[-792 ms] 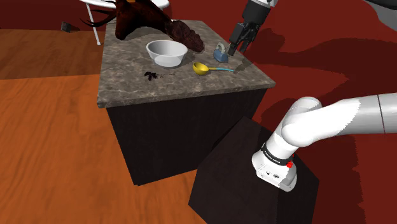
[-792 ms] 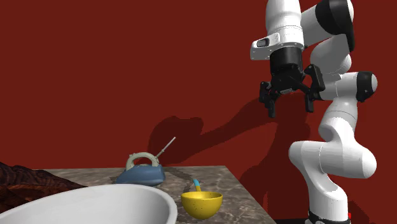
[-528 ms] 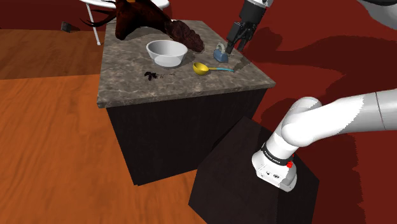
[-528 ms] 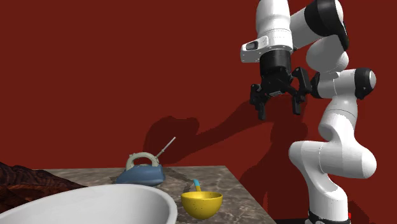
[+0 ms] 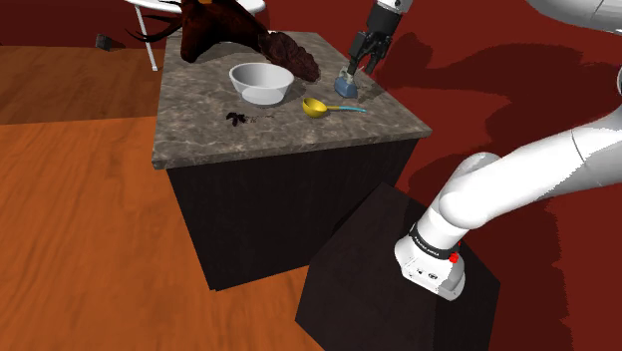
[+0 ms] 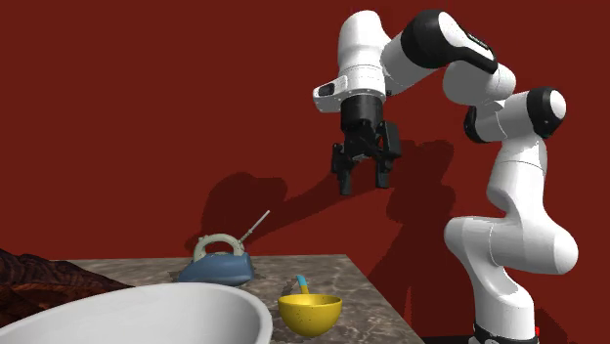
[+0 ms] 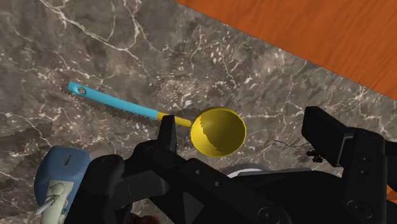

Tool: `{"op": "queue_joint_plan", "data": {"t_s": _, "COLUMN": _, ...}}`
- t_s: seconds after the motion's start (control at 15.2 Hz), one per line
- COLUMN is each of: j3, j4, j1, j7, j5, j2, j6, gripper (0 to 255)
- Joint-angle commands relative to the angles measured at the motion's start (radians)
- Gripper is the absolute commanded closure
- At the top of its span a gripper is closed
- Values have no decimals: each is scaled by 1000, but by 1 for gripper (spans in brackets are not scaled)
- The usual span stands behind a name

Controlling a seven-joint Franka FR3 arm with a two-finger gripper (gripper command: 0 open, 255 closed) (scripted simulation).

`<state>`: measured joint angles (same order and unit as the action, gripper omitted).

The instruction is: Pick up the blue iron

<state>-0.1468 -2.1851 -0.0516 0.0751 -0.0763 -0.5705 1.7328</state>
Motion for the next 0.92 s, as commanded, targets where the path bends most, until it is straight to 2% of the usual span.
{"op": "queue_joint_plan", "data": {"t_s": 0.0, "j3": -33, "j4": 25, "j1": -9, "j7": 30, "j5": 1, "j2": 56, "j6": 29, "gripper": 0}}
{"op": "queue_joint_plan", "data": {"t_s": 0.46, "j3": -143, "j4": 170, "j1": -32, "j7": 131, "j5": -32, "j2": 273, "j6": 84, "gripper": 0}}
{"op": "queue_joint_plan", "data": {"t_s": 0.86, "j3": -228, "j4": 337, "j1": -60, "j7": 226, "j5": -107, "j2": 482, "j6": 94, "gripper": 0}}
